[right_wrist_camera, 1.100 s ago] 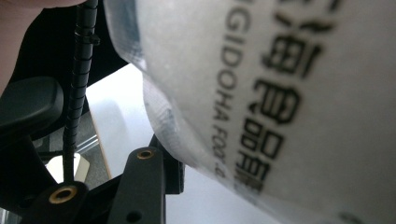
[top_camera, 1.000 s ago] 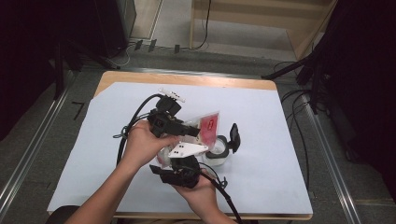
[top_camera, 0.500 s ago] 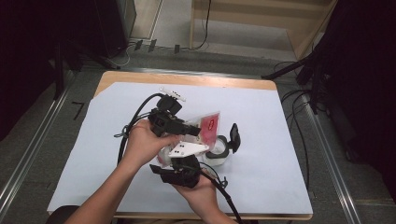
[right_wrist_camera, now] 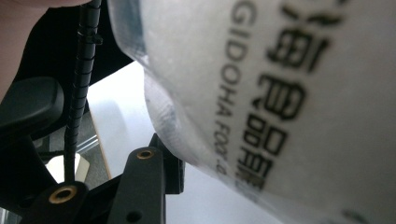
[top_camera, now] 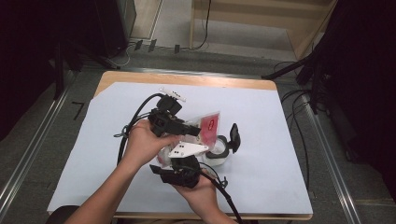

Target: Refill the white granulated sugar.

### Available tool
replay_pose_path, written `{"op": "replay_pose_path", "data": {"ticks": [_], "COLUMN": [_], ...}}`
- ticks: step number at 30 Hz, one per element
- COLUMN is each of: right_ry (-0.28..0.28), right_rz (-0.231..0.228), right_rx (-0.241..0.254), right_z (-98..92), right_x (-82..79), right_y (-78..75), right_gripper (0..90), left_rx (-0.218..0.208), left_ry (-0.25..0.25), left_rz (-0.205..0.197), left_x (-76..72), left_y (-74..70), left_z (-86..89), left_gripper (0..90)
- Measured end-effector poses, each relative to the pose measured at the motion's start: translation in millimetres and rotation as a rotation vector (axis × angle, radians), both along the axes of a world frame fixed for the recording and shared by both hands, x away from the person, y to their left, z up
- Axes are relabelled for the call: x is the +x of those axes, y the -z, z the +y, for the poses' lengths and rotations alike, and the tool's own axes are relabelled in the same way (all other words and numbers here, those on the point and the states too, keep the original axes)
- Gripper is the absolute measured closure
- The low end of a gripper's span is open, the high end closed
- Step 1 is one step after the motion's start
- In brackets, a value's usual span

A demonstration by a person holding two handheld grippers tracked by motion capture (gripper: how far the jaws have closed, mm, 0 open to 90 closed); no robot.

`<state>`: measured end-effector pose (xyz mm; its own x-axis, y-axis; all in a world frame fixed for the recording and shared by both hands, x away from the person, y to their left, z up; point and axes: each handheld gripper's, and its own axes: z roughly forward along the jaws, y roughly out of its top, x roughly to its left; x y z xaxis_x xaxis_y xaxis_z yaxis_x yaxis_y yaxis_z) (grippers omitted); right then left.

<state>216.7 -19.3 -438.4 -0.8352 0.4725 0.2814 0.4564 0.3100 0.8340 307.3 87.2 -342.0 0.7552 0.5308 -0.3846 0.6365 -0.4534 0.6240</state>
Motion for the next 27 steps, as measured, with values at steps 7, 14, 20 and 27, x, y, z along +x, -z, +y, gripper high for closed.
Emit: {"op": "replay_pose_path", "data": {"ticks": [7,14,20,27], "right_ry": [-0.001,-0.002,-0.002,-0.002], "right_rz": [-0.005,-0.017,-0.015,-0.014], "right_rx": [-0.002,-0.006,-0.006,-0.005], "right_z": [0.0,0.5,0.4,0.4], "right_x": [-0.3,-0.7,-0.7,-0.5], "right_y": [0.2,1.3,1.2,1.1], "right_gripper": [62.5,62.4,62.6,62.7], "left_rx": [-0.005,0.007,-0.003,0.006], "left_ry": [0.003,0.003,0.005,0.004], "left_rz": [-0.002,-0.010,-0.007,-0.008], "left_x": [-0.7,-1.5,-1.6,-1.2], "left_y": [-0.1,-0.7,-0.3,-0.7], "left_z": [-0.4,-0.7,-0.9,-0.6], "left_gripper": [76.7,76.9,77.0,77.1]}}
